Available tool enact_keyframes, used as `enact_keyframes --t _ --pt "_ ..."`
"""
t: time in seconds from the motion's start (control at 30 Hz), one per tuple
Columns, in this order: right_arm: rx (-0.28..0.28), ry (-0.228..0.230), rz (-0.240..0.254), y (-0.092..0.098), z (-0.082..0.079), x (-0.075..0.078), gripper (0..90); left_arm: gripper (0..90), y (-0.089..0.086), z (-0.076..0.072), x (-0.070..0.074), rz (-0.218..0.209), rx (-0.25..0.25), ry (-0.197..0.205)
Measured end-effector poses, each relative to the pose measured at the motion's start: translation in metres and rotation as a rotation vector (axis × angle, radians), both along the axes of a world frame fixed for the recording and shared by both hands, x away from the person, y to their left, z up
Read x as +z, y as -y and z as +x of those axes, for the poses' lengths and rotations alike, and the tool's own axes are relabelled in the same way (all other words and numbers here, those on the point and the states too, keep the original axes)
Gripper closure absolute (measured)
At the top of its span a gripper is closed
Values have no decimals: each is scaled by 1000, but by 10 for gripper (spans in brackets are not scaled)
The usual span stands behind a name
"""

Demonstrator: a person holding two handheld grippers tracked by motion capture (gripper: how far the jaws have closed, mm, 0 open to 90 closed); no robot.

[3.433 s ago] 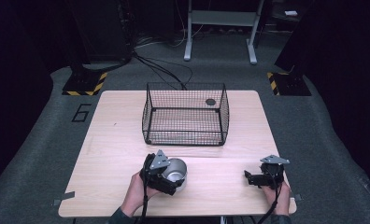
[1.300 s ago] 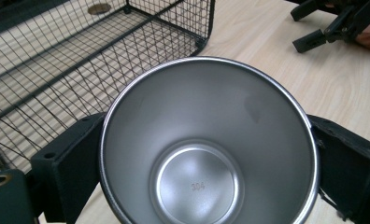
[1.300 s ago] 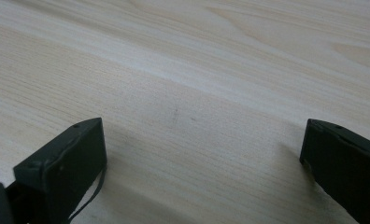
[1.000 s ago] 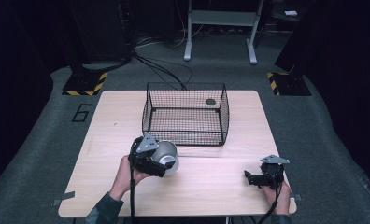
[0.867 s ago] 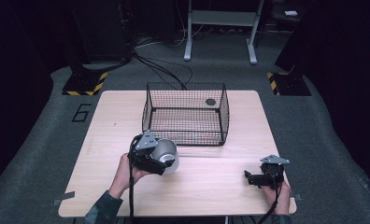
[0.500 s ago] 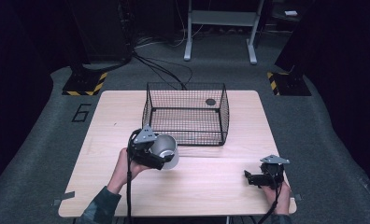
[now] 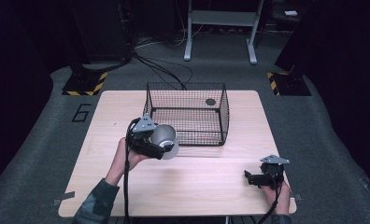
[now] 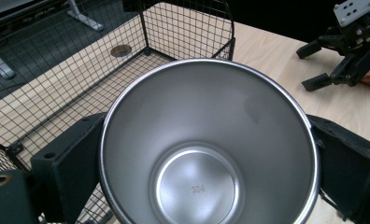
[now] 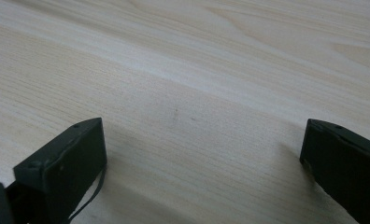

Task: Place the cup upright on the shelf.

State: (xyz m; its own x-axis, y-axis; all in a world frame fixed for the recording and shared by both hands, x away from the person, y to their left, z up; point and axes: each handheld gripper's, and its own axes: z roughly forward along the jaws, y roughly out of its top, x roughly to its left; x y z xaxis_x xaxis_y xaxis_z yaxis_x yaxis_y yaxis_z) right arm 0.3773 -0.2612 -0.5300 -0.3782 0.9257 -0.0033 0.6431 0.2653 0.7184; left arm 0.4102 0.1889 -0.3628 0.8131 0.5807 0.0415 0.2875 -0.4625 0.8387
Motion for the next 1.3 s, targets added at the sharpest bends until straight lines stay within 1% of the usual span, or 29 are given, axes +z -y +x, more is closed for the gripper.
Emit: enact_keyframes --t 0.03,0.1,0.27,0.3,0.33,0.37,0.4,0.43,0.47,0.5,0.53,0.57,0.6,0.67,0.7,0.73,0.77,0.8,0.87,0.97,1.07,1.1,1.13,1.17,1.2,1.27,1.3 --pt "0 -1 0 0 0 0 0 62 1 3 2 -8 4 6" --pt "0 0 0 0 0 0 0 62 1 5 4 -3 2 11" --pt "-1 -2 2 0 0 0 0 62 4 11 7 -10 -5 8" --pt "0 -2 2 0 0 0 1 62 5 14 9 -6 -8 6" --pt "0 -2 2 0 0 0 1 62 5 14 9 -6 -8 6" --pt "1 -2 2 -1 0 0 1 62 6 16 10 -5 -7 13" --pt "2 -1 3 0 0 0 1 62 6 18 11 3 -15 5" --pt "2 -1 3 0 0 0 1 62 7 19 12 2 -11 13" --pt "2 -1 3 0 0 0 0 62 7 20 14 7 -17 10" --pt "2 -1 3 0 0 0 0 62 8 22 14 4 -11 21" --pt "2 -1 2 -1 0 0 1 62 9 23 16 -1 -8 17" --pt "2 -1 3 -1 0 0 0 62 9 26 19 2 -10 20" --pt "2 -1 3 -1 0 0 0 62 9 26 19 2 -10 20" --pt "2 -2 3 -1 0 0 1 62 10 31 24 -6 -5 24" --pt "2 -1 3 0 0 0 0 62 10 32 25 3 -14 21" --pt "2 -1 3 0 0 0 0 62 10 32 25 3 -14 21" --pt "2 -1 3 0 0 0 1 62 12 36 28 -2 -11 30" --pt "2 -1 3 0 0 0 0 62 12 38 30 5 -15 26" --pt "2 -1 3 0 0 0 0 62 14 39 30 -1 -9 28" --pt "2 -1 3 0 0 0 1 62 16 45 34 7 -15 29" --pt "2 -1 3 0 0 0 1 62 17 52 36 7 -20 29" --pt "2 -2 3 0 0 0 1 62 18 53 37 -1 -19 23" --pt "2 -1 3 0 0 0 1 62 19 57 38 2 -20 26" --pt "2 -1 3 0 0 0 1 62 19 57 38 2 -20 26" --pt "2 -1 3 0 0 0 1 62 20 62 40 14 -29 27" --pt "1 -1 3 -1 0 0 0 62 21 64 40 10 -23 28" --pt "2 -1 3 0 0 0 0 62 22 68 41 10 -22 26"
